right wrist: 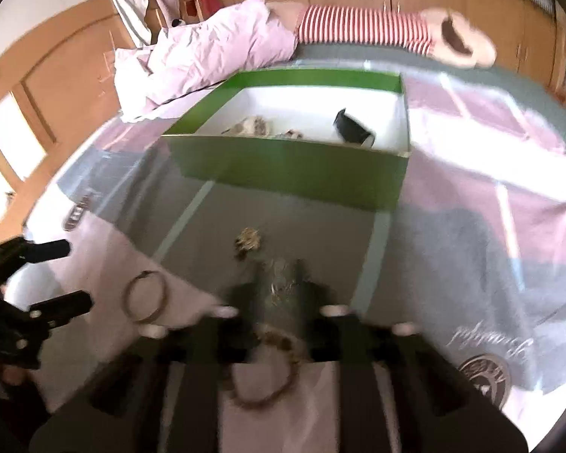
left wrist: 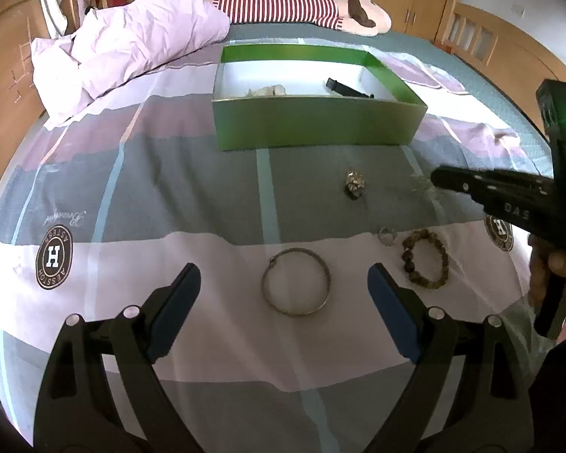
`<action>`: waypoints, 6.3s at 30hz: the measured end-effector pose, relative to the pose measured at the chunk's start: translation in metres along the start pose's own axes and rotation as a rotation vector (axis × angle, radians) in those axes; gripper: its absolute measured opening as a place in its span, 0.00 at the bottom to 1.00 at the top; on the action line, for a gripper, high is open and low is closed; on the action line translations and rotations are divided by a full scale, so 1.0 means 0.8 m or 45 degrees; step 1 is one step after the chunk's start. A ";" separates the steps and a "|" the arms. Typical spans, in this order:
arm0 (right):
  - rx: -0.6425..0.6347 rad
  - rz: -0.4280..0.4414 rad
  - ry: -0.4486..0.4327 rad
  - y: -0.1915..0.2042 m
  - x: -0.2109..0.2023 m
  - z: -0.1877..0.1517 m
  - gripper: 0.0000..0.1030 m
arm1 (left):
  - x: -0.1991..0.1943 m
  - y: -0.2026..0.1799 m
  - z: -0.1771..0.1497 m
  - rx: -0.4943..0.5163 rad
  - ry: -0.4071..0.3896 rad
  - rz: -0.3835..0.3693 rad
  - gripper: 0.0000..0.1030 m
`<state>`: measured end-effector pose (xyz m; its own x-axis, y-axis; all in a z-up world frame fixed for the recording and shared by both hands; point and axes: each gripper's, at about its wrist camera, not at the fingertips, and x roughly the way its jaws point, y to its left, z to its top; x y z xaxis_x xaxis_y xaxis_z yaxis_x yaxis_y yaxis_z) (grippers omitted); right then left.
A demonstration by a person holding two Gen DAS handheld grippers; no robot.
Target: Organize jewelry
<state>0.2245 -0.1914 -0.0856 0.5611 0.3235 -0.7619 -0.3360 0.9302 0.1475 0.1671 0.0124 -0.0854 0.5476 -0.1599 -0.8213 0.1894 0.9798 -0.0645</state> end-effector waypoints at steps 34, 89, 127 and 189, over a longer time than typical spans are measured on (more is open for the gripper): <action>-0.188 -0.312 0.160 0.041 0.097 0.016 0.59 | -0.010 0.024 0.001 -0.059 -0.019 -0.011 0.87; 0.004 -0.130 0.143 0.041 -0.012 -0.084 0.69 | 0.039 -0.008 -0.029 -0.094 0.072 -0.019 0.84; 0.006 -0.131 0.220 0.032 0.028 -0.084 0.15 | 0.093 -0.018 -0.017 0.020 0.078 0.077 0.56; 0.103 -0.057 -0.192 0.025 -0.065 0.090 0.08 | -0.010 -0.033 0.144 -0.015 -0.198 -0.002 0.56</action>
<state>0.2431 -0.1769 0.0028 0.6831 0.2980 -0.6667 -0.2497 0.9532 0.1702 0.2514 -0.0261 -0.0118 0.6674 -0.1770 -0.7234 0.1810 0.9808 -0.0730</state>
